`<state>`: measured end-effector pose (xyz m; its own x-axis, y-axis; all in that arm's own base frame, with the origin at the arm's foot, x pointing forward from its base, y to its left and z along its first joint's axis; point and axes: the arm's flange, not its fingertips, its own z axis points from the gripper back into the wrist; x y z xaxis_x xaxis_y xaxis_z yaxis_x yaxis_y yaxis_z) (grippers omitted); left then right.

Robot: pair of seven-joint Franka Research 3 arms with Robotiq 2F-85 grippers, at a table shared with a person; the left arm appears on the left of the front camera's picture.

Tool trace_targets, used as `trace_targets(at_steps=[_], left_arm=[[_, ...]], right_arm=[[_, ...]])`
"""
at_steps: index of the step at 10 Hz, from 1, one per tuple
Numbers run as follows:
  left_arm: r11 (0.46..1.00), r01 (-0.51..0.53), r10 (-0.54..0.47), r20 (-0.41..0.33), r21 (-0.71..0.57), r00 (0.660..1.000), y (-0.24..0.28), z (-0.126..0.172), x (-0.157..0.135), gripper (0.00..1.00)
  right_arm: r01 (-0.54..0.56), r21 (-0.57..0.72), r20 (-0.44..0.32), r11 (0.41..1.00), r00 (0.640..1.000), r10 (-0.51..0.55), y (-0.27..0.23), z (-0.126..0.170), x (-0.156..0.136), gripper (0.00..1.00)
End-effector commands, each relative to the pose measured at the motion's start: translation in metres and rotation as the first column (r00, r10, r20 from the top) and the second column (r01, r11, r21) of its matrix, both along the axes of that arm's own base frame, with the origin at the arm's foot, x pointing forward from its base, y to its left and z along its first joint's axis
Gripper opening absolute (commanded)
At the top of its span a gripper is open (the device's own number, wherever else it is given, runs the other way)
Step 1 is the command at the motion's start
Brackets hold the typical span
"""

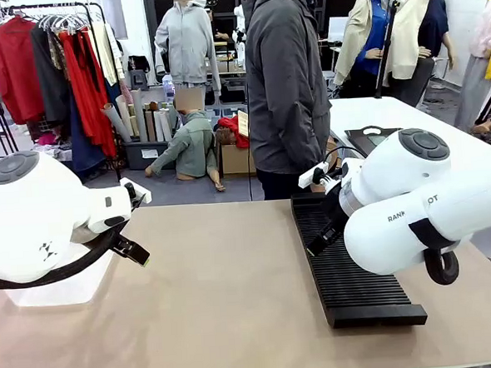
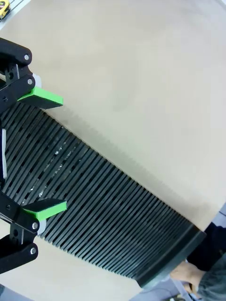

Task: Sort PCBs into racks and boxes based on the side picked up.
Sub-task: Pick up the Blank PCB handed by the Human.

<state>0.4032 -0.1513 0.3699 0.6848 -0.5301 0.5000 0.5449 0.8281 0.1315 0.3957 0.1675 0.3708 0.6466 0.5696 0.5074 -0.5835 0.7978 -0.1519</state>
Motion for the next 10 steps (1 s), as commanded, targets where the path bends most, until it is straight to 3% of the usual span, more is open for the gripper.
trace_targets(at_steps=[1, 8, 10], left_arm=[[1.0, 0.0, 0.0, 0.0, 0.0, 1.0, 0.0, 0.0, 0.0, 1.0], [1.0, 0.0, 0.0, 0.0, 0.0, 1.0, 0.0, 0.0, 0.0, 1.0], [1.0, -0.004, 0.003, -0.036, -0.008, 0.999, -0.003, 0.012, 0.002, 1.0]], right_arm=[[0.0, 0.0, 0.0, 1.0, 1.0, 0.0, 0.0, 0.0, 0.0, 1.0], [0.0, 0.0, 0.0, 1.0, 1.0, 0.0, 0.0, 0.0, 0.0, 1.0], [0.034, 0.018, -0.019, 0.999, 0.999, -0.034, -0.002, 0.014, 0.002, 1.0]])
